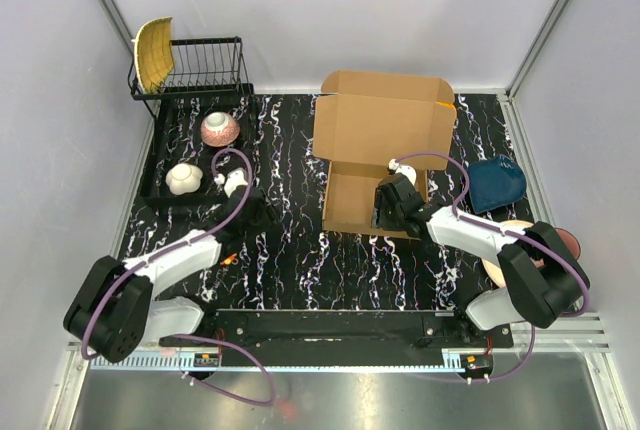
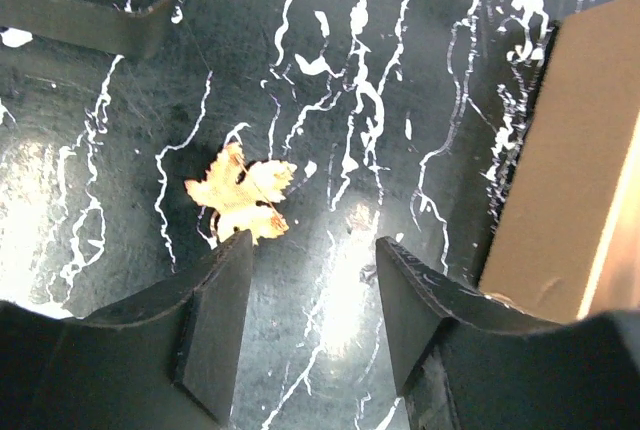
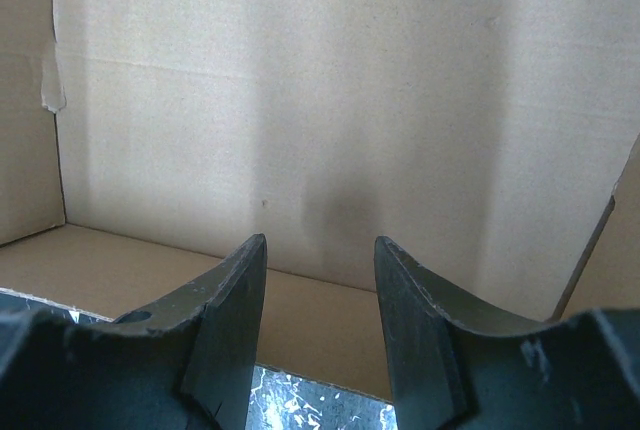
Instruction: Fold the paper box
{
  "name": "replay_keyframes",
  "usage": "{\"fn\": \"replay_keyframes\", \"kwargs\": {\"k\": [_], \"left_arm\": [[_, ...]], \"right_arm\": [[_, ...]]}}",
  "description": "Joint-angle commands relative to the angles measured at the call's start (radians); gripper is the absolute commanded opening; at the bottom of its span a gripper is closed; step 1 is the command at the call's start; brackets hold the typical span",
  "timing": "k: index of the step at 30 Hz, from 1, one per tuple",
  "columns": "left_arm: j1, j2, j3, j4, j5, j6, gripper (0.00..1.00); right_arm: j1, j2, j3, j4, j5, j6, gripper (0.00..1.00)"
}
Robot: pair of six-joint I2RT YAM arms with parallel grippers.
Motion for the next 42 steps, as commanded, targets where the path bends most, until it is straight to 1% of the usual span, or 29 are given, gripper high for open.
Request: {"fn": "replay_keyframes", "kwargs": {"k": [1, 5, 8, 11, 18, 21, 25, 28, 34, 35, 38, 42], "left_arm": [[-0.020, 0.065, 0.073, 0.012, -0.097, 0.030, 0.54], [-0.045, 0.126, 0.119, -0.021, -0.166, 0.053, 0.52], [-0.054, 0.162, 0.132, -0.026, -0.189, 0.061, 0.50], [-0.063, 0.194, 0.148, -0.024, -0.200, 0.073, 0.49], [-0.077, 0.280, 0.178, -0.052, -0.215, 0.096, 0.41], [-0.080, 0.291, 0.167, -0.038, -0.212, 0.096, 0.36], [-0.080, 0.303, 0.162, -0.034, -0.207, 0.096, 0.26], [-0.080, 0.306, 0.156, -0.026, -0.200, 0.097, 0.21], [-0.080, 0.314, 0.155, -0.024, -0.192, 0.099, 0.09], [-0.080, 0.314, 0.155, -0.024, -0.192, 0.097, 0.05], [-0.080, 0.298, 0.145, -0.023, -0.187, 0.091, 0.01], [-0.080, 0.257, 0.141, -0.020, -0.180, 0.090, 0.00]], "right_arm": [[0.012, -0.009, 0.006, 0.025, -0.004, -0.006, 0.54], [0.010, -0.008, 0.006, 0.025, -0.006, -0.008, 0.54], [0.012, -0.006, 0.006, 0.023, -0.007, -0.009, 0.54], [0.012, -0.003, 0.006, 0.025, -0.007, -0.011, 0.54], [0.012, 0.001, 0.009, 0.026, -0.001, -0.017, 0.54], [0.012, 0.009, 0.012, 0.026, -0.001, -0.017, 0.54], [0.012, 0.015, 0.014, 0.026, -0.001, -0.018, 0.54], [0.012, 0.015, 0.014, 0.026, -0.001, -0.020, 0.54], [0.012, 0.007, 0.009, 0.026, -0.001, -0.017, 0.54], [0.012, 0.006, 0.008, 0.025, -0.001, -0.017, 0.54], [0.010, -0.003, 0.008, 0.023, -0.001, -0.014, 0.54], [0.012, -0.016, 0.012, 0.015, -0.001, -0.015, 0.54]]}}
